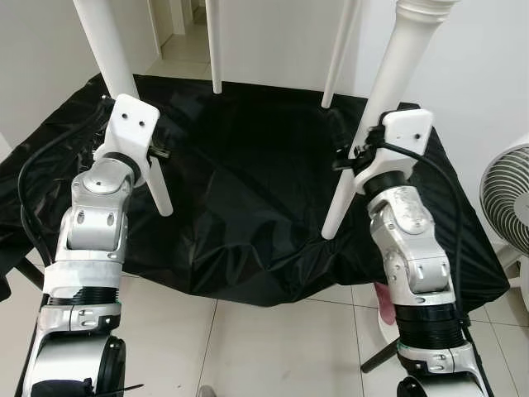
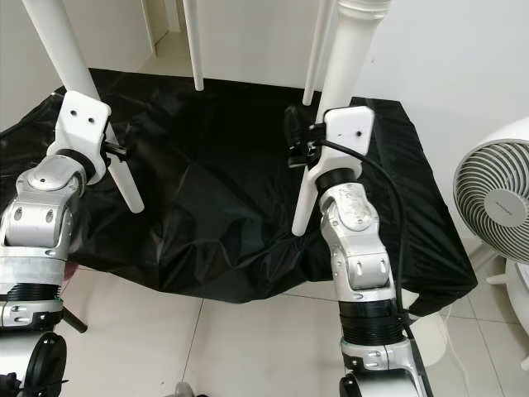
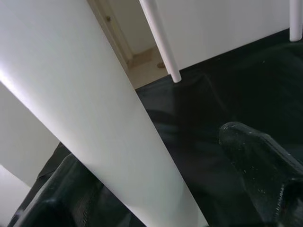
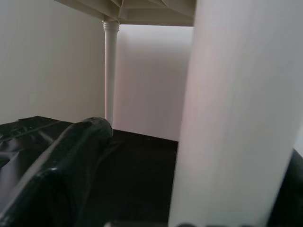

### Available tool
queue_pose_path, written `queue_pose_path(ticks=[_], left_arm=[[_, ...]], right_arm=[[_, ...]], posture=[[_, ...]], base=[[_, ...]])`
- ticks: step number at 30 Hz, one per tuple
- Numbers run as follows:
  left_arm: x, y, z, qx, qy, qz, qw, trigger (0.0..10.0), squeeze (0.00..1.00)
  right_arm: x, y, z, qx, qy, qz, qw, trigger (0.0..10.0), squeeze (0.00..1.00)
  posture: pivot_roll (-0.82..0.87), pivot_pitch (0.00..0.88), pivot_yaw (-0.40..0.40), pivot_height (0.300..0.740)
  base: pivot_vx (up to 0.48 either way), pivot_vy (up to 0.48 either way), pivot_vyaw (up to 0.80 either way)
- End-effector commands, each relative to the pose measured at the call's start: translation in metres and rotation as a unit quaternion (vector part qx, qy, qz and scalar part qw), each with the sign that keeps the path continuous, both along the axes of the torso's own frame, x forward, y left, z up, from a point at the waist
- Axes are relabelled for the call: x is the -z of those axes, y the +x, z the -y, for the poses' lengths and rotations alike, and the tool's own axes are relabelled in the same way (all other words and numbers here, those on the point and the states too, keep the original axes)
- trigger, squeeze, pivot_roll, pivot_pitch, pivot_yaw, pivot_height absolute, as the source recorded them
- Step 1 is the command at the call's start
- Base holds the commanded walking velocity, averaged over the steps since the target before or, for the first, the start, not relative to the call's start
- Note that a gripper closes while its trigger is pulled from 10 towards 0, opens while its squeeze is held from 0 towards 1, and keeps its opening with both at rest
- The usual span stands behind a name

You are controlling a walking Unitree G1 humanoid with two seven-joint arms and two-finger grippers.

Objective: Building children table

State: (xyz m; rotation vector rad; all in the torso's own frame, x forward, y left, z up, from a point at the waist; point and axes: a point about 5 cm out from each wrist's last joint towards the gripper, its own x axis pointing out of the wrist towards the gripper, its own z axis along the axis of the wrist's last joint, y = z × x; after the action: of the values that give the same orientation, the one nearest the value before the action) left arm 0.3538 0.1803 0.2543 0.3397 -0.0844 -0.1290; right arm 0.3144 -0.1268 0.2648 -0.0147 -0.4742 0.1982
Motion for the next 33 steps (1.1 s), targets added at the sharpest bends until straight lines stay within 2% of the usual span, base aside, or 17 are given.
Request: queue_pose_path(ticks=[1,2,3,4,10,11,12,13,14,16,20,21,22,23,30,31,33], left_arm=[[-0.003,-0.006,0.026,0.102,0.016,0.007,0.995,10.0,1.0],[-0.003,-0.006,0.026,0.102,0.016,0.007,0.995,10.0,1.0],[-0.004,-0.01,0.026,0.118,0.007,0.009,0.993,10.0,1.0],[-0.005,-0.018,0.025,0.146,0.007,0.019,0.989,10.0,0.0],[-0.006,-0.029,0.021,0.179,0.002,0.028,0.984,10.0,0.0],[-0.004,-0.041,0.016,0.207,-0.001,0.031,0.978,10.0,0.0],[-0.004,-0.041,0.016,0.207,-0.001,0.031,0.978,10.0,0.0],[-0.002,-0.049,0.012,0.226,0.0,0.028,0.974,10.0,0.0],[-0.002,-0.049,0.012,0.226,0.0,0.028,0.974,10.0,0.0],[0.004,-0.061,0.005,0.251,0.0,0.018,0.968,10.0,0.0],[0.008,-0.063,0.0,0.245,-0.001,0.009,0.969,10.0,0.0],[0.012,-0.062,0.0,0.243,-0.001,-0.001,0.97,10.0,0.41],[0.012,-0.062,0.0,0.243,-0.001,-0.001,0.97,10.0,0.41],[0.015,-0.058,0.001,0.24,-0.01,-0.009,0.971,10.0,1.0],[0.019,-0.056,0.003,0.231,-0.017,-0.015,0.973,10.0,1.0],[0.021,-0.063,-0.001,0.24,-0.02,-0.026,0.97,10.0,0.0],[0.021,-0.063,-0.001,0.24,-0.02,-0.026,0.97,10.0,0.0]], right_arm=[[0.009,0.0,-0.009,-0.023,-0.01,-0.022,0.999,10.0,1.0],[0.009,0.0,-0.009,-0.023,-0.01,-0.022,0.999,10.0,1.0],[0.009,-0.003,-0.008,-0.025,-0.004,-0.021,0.999,10.0,0.7],[0.012,-0.01,-0.006,-0.036,0.001,-0.02,0.999,10.0,0.0],[0.018,-0.021,-0.002,-0.051,0.006,-0.02,0.998,10.0,0.0],[0.026,-0.031,0.002,-0.052,0.0,-0.026,0.998,10.0,0.0],[0.026,-0.031,0.002,-0.052,0.0,-0.026,0.998,10.0,0.0],[0.032,-0.038,0.005,-0.051,-0.005,-0.033,0.998,10.0,0.0],[0.032,-0.038,0.005,-0.051,-0.005,-0.033,0.998,10.0,0.0],[0.047,-0.049,0.011,-0.039,-0.036,-0.05,0.997,10.0,0.0],[0.053,-0.051,0.014,-0.029,-0.053,-0.057,0.997,10.0,0.0],[0.056,-0.049,0.016,-0.019,-0.059,-0.061,0.996,10.0,0.0],[0.056,-0.049,0.016,-0.019,-0.059,-0.061,0.996,10.0,0.0],[0.056,-0.046,0.016,-0.014,-0.06,-0.061,0.996,10.0,0.0],[0.055,-0.044,0.016,-0.01,-0.058,-0.061,0.996,10.0,0.0],[0.06,-0.048,0.018,-0.011,-0.062,-0.068,0.996,10.0,0.0],[0.06,-0.048,0.018,-0.011,-0.062,-0.068,0.996,10.0,0.0]], posture=[[-0.01,0.058,0.014,0.74],[-0.01,0.058,0.014,0.74],[-0.01,0.059,0.015,0.74],[-0.01,0.06,0.016,0.74],[-0.02,0.061,0.016,0.74],[-0.03,0.064,0.02,0.74],[-0.03,0.064,0.02,0.74],[-0.03,0.064,0.02,0.74],[-0.03,0.064,0.02,0.74],[-0.03,0.067,0.025,0.74],[-0.04,0.067,0.028,0.74],[-0.03,0.067,0.024,0.74],[-0.03,0.067,0.024,0.74],[-0.03,0.067,0.026,0.74],[-0.03,0.065,0.025,0.74],[-0.04,0.066,0.027,0.74],[-0.04,0.066,0.027,0.74]], base=[[0.0,0.0,0.0],[0.0,0.0,0.0],[0.0,0.0,0.0],[0.0,0.0,0.0],[0.0,0.0,0.0],[0.0,0.0,0.0],[0.0,0.0,0.0],[0.0,0.0,0.0],[0.0,0.0,0.0],[0.0,0.0,0.0],[0.0,0.0,0.0],[0.0,0.0,0.0],[0.0,0.0,0.0],[0.0,0.0,0.0],[0.0,0.0,0.0],[0.0,0.0,0.0],[0.0,0.0,0.0]])
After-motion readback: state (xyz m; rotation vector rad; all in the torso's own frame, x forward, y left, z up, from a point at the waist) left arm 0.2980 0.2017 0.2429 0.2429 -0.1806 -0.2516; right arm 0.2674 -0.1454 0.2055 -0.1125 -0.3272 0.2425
